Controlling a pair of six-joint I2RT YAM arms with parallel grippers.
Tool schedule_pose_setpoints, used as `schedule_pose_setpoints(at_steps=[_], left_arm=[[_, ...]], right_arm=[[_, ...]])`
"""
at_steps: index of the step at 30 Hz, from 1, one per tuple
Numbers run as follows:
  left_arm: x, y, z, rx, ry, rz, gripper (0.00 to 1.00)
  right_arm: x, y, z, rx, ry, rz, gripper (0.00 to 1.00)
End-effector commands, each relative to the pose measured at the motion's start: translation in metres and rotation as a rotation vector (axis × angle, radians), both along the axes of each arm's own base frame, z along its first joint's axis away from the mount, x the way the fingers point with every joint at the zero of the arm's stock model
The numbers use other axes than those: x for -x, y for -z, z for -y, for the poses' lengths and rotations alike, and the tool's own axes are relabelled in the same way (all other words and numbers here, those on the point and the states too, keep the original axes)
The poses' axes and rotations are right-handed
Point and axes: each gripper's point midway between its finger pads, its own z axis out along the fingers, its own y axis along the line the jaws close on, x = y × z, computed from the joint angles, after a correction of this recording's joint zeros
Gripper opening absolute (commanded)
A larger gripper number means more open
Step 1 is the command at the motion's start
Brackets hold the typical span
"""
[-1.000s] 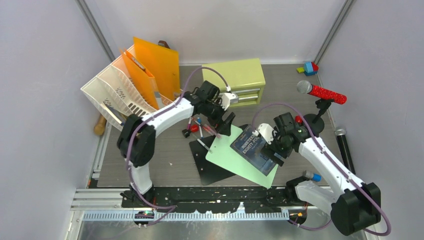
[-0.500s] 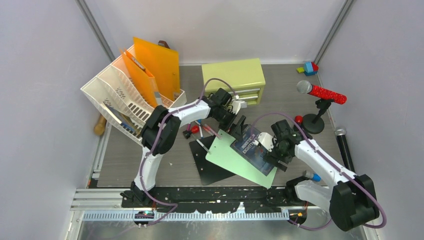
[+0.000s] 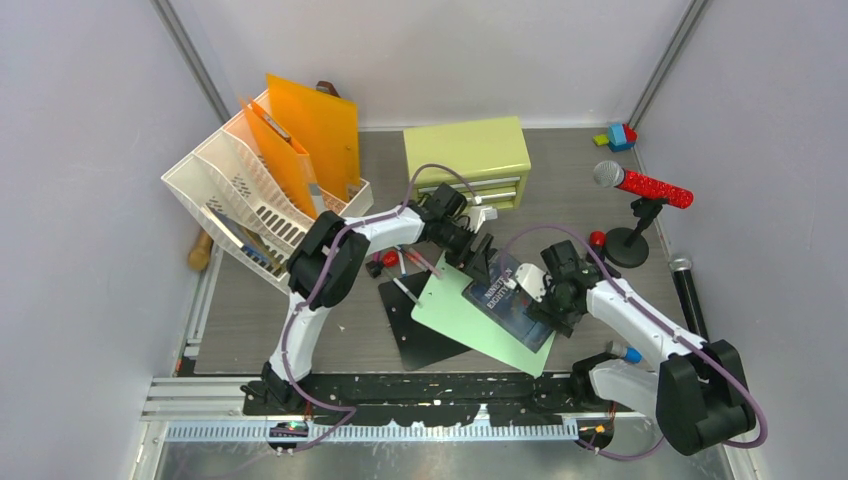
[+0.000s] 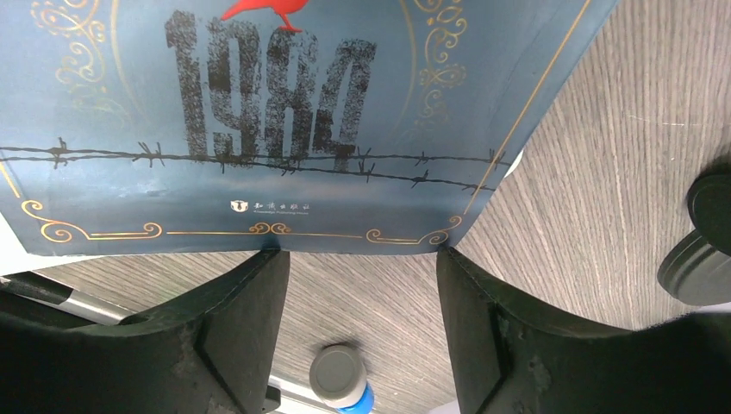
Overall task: Organize the desk
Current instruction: Pick up the book from the center of the board.
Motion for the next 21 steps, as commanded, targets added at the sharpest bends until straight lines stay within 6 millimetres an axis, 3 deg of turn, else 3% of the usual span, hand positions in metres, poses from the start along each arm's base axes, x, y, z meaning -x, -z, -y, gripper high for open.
schedule_pose_setpoints(at_steps=[1,8,13,18,21], left_arm=[[0.023,0.019,0.003,0.001,0.021,-0.104,0.65],[0.022,0.026,0.005,0.008,0.003,-0.11,0.31],[0.021,0.019,0.008,0.039,0.006,-0.099,0.0],[0.019,0.014,0.003,0.027,0.0,-0.07,0.0],[0.013,0.011,-0.005,0.01,-0.007,-0.023,0.0]], right_arm=[[-0.011,0.003,-0.012,-0.069,0.021,0.063,0.65],[-0.01,0.006,-0.015,-0.092,0.038,0.062,0.56],[-0.009,0.006,-0.023,-0.136,0.032,0.052,0.54],[-0.011,0.001,-0.022,-0.132,0.045,0.064,0.54],[-0.015,-0.009,-0.022,-0.135,0.061,0.086,0.59]])
